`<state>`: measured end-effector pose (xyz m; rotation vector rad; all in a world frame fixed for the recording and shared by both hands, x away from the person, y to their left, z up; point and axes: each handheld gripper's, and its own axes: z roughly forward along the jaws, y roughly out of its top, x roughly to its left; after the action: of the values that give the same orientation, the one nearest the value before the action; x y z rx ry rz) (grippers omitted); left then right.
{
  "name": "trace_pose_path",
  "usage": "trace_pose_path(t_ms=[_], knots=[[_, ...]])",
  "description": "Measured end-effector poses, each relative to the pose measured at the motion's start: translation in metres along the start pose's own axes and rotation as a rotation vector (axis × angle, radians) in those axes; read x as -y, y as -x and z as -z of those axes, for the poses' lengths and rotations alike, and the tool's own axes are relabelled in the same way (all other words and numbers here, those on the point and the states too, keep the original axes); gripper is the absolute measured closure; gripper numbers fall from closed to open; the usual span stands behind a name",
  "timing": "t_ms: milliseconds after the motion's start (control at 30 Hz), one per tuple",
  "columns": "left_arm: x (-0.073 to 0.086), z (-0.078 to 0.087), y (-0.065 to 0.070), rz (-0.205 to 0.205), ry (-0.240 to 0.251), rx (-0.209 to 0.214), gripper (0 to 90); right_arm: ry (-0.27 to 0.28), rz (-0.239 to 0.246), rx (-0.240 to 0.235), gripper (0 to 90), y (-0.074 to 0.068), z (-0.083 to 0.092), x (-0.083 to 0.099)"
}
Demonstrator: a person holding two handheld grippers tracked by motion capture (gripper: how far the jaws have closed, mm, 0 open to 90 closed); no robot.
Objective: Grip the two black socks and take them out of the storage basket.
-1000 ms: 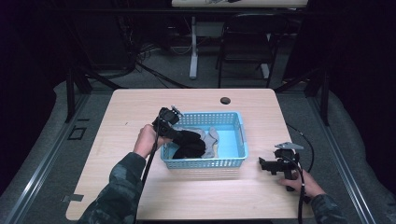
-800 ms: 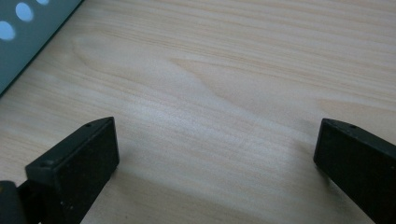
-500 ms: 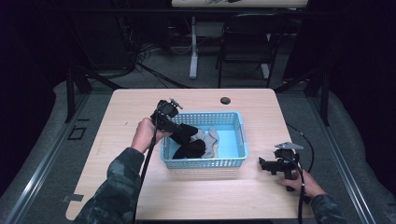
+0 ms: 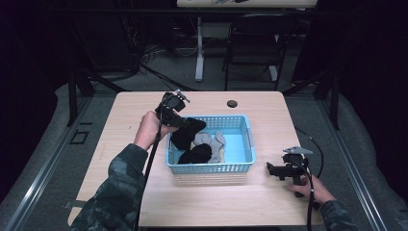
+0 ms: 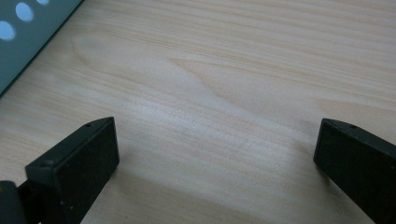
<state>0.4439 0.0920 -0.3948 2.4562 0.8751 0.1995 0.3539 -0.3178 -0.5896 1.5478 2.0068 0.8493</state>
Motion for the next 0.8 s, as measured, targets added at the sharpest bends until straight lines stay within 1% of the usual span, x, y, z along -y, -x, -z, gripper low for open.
trace_pose_path(t_ms=[200,233,400,467,500,533,600,633,667,733,767,800], knots=[[-0.009,0.008,0.002,-0.016,0.009,-0.008,87.3,0.001,-0.001,0.003,0.0,0.0,0.0,0.0],[-0.01,0.01,0.002,-0.026,0.008,-0.012,87.2,0.001,-0.001,0.003,0.0,0.0,0.0,0.0],[-0.015,0.018,0.002,-0.027,0.024,-0.015,87.3,0.0,0.0,0.0,0.0,0.0,0.0,0.0],[-0.019,0.025,0.002,-0.032,0.034,-0.022,87.3,0.001,-0.001,0.002,0.0,0.0,0.0,0.0],[-0.019,0.025,0.002,-0.032,0.034,-0.022,87.3,0.0,-0.001,0.003,0.0,0.0,0.0,0.0],[-0.022,0.03,0.002,-0.034,0.04,-0.024,87.3,0.0,-0.001,0.002,0.0,0.0,0.0,0.0],[-0.024,0.036,0.002,-0.036,0.049,-0.03,87.3,0.0,-0.001,0.003,0.0,0.0,0.0,0.0],[-0.024,0.036,0.002,-0.036,0.049,-0.03,87.3,0.0,-0.001,0.003,0.0,0.0,0.0,0.0],[-0.026,0.041,0.002,-0.038,0.055,-0.037,87.3,0.0,-0.001,0.003,0.0,0.0,0.0,0.0],[-0.028,0.046,0.001,-0.036,0.063,-0.046,87.2,0.003,0.001,0.001,0.0,0.0,0.0,0.0],[-0.028,0.046,0.001,-0.036,0.063,-0.046,87.3,0.003,0.001,0.0,0.0,0.0,0.0,0.0],[-0.029,0.051,0.0,-0.036,0.07,-0.051,87.2,0.003,0.002,0.001,0.0,0.0,0.0,0.0]])
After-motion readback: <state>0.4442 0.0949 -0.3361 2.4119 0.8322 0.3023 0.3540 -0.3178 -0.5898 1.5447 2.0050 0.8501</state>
